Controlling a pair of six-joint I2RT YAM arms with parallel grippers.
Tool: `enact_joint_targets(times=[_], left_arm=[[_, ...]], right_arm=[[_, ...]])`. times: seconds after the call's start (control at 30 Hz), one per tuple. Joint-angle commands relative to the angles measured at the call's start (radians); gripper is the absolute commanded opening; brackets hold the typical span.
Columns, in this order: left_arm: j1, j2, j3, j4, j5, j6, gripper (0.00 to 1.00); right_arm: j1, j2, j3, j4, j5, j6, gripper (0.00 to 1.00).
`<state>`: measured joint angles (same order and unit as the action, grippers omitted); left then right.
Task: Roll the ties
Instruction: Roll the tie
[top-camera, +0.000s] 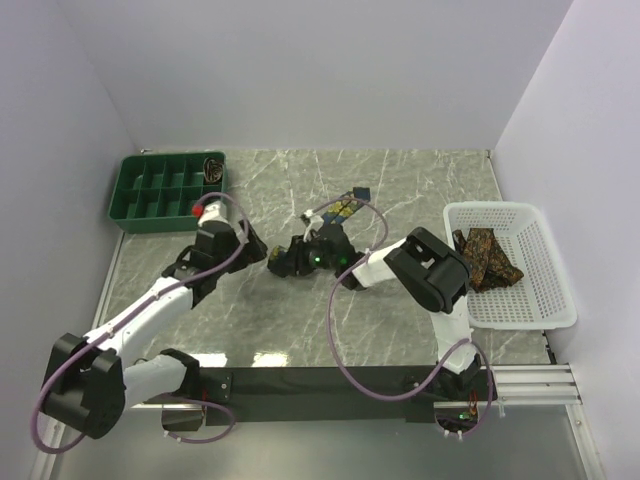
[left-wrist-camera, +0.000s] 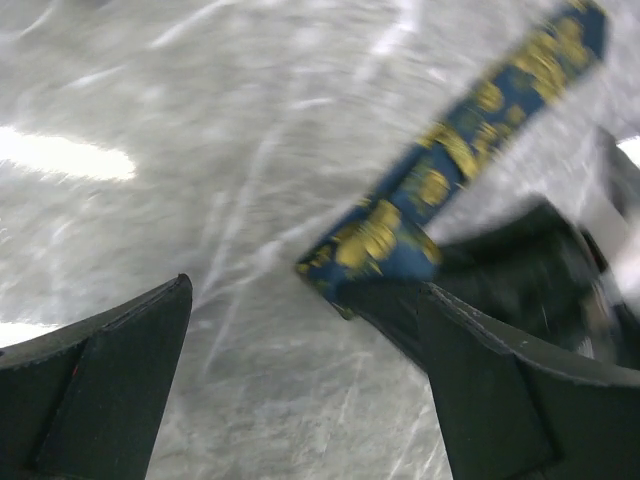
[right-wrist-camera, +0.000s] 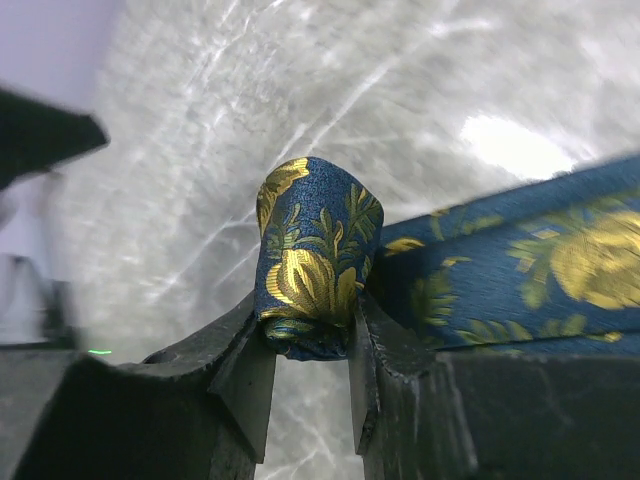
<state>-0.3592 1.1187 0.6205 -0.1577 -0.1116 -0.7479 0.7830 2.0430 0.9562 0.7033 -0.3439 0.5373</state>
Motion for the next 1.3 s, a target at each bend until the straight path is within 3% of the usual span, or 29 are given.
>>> enact_joint_targets(times=[0.0, 0.2, 0.53, 0.83, 1.27], left_arm=[[-0.087, -0.042, 0.002, 0.104, -0.098, 0.125, 0.99], [-0.207, -0.007, 0.01, 0.115, -0.146, 0.249, 0.99], [-0.368, 0.203, 0.117, 0.041, -0.187, 0.371, 0.99], [-0.385, 0.362, 0.209, 0.041, -0.197, 0.364, 0.98], [-0.365, 0.455, 0.231, 0.075, -0.023, 0.443, 0.88]], right_arm=[[-0.057, 0.058, -0.05, 0.025, -0.168, 0.28, 0.0], [-0.111, 0.114, -0.12, 0.182, -0.256, 0.524, 0.0], [-0.165, 0.161, -0.158, 0.211, -0.288, 0.647, 0.0], [-0.179, 0.183, -0.183, 0.249, -0.306, 0.688, 0.0], [-0.189, 0.203, -0.181, 0.271, -0.331, 0.691, 0.0]])
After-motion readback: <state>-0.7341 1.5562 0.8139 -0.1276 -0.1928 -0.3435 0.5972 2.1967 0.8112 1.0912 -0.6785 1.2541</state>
